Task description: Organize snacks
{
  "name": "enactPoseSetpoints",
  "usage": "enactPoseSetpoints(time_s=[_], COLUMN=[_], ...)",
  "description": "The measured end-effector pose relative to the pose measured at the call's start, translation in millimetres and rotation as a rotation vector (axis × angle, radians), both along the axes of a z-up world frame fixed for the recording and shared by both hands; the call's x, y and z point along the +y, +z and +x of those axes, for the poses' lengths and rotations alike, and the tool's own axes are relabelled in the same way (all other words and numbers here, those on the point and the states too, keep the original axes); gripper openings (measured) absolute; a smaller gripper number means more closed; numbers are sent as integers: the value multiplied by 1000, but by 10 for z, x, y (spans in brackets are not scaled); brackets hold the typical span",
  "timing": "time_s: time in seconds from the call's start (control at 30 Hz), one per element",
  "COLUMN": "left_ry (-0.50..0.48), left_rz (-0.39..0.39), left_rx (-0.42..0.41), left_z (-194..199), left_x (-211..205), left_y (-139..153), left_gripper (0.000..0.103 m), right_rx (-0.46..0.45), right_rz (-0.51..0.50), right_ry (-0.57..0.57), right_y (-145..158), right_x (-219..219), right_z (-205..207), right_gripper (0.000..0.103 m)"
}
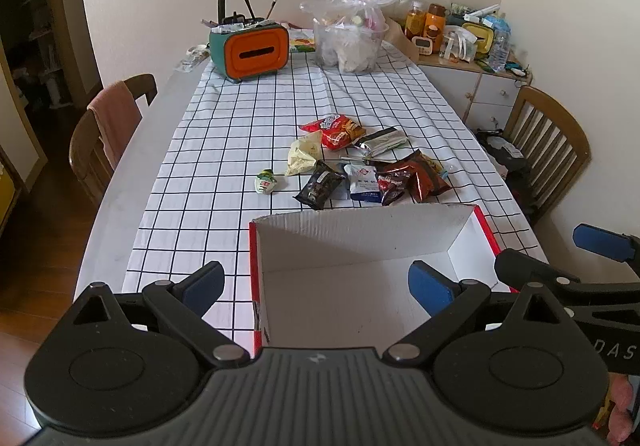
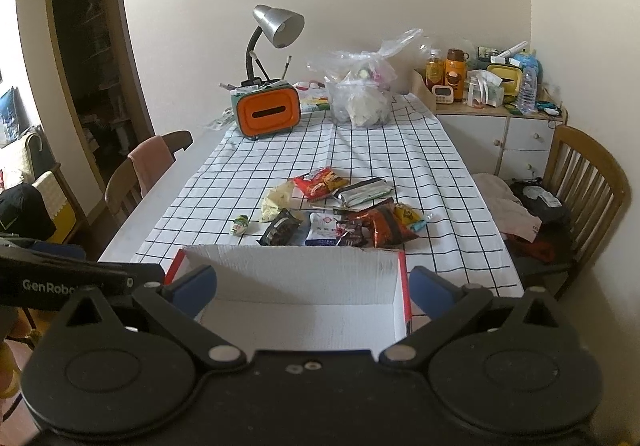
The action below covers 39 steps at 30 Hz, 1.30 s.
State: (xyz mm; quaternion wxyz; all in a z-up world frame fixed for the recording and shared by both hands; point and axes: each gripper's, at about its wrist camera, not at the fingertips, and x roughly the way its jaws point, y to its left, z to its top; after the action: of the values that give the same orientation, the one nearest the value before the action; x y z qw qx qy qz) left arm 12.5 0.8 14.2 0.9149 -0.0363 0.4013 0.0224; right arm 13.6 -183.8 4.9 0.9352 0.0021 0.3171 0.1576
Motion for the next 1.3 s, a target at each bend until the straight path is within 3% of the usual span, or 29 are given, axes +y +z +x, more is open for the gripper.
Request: enactPoseSetpoints(time_s=[0.47, 0.63, 0.9, 1.03, 1.13, 1.3], left_ry=[-1, 19, 70, 98, 94, 23], left_rz=[18, 15, 9, 31, -1, -17], left_rx=[10, 36, 72, 122, 196, 279], left_z=[399, 664, 1320, 1736, 2057, 2400], left_x=[-15, 119, 417, 546, 641, 591], left_y=[-60, -95, -108, -193, -325, -576], left_gripper=[99, 99, 99, 99, 99, 99], right_rx=[22, 76, 97, 143, 216, 326], right_rz=[29, 92, 65, 12, -33, -68], right_ry=[102, 125, 172, 180, 188, 187], right_y=[-72, -68, -84, -222, -406, -725], right_x=[-41, -145, -277, -305, -293, -294], right_z=[418, 768, 1493, 1953, 2308, 2763], right_gripper=[102, 102, 102, 102, 100, 97])
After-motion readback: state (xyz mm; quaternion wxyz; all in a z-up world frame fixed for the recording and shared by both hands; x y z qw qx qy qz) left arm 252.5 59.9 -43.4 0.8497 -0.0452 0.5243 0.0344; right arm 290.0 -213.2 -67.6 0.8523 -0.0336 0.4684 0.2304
